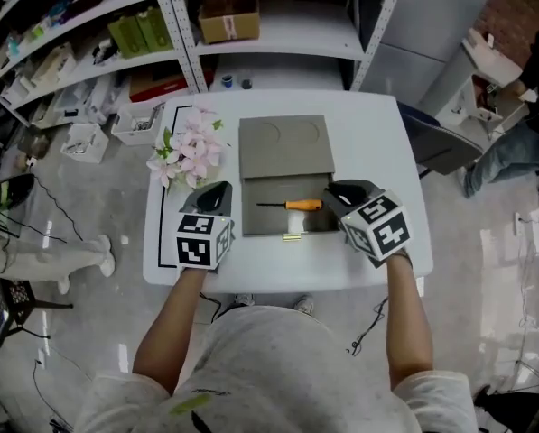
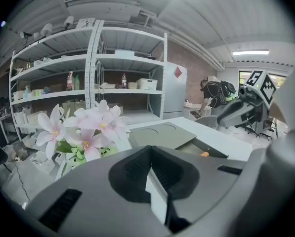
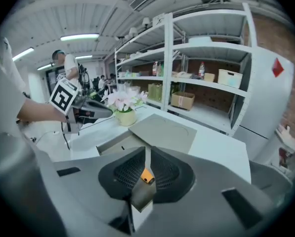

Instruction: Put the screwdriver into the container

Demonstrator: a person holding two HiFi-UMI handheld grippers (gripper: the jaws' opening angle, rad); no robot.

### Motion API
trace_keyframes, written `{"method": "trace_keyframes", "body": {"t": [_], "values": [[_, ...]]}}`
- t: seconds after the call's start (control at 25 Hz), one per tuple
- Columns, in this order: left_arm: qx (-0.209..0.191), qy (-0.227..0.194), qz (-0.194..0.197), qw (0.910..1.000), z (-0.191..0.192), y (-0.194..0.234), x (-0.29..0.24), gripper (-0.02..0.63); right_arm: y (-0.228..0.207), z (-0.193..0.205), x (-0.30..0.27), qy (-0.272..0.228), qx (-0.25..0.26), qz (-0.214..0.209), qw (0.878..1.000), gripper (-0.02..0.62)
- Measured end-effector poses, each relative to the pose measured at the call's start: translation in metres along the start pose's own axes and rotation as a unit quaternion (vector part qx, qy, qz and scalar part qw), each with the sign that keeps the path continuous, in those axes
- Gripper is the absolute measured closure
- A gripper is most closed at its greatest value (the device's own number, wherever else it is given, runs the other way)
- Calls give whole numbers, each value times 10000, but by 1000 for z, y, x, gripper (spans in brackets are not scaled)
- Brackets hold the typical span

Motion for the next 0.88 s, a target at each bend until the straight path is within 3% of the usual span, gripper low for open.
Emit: {"method": "trace_keyframes", "body": {"t": [0.16, 0.4, 0.88], "values": [[-94, -32, 60, 9999, -3, -8, 3, 603, -2, 18, 26, -636, -792, 353, 9942, 591], [-94, -140, -24, 9999, -4, -12, 7, 603, 2, 40, 45, -1516, -1673, 1086, 9681, 592], [-147, -123, 41, 9998, -4, -21, 9, 603, 7, 50, 44, -1638, -1726, 1105, 9650, 592]]}}
Point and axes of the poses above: the fingertips, and each gripper's own axes: x backward along the fingers, y to its left, z out of its underside, the point moved 10 cm from there along x, backward along the fingers, and after that the axes turned 12 degrees about y, right-handed, at the moved point
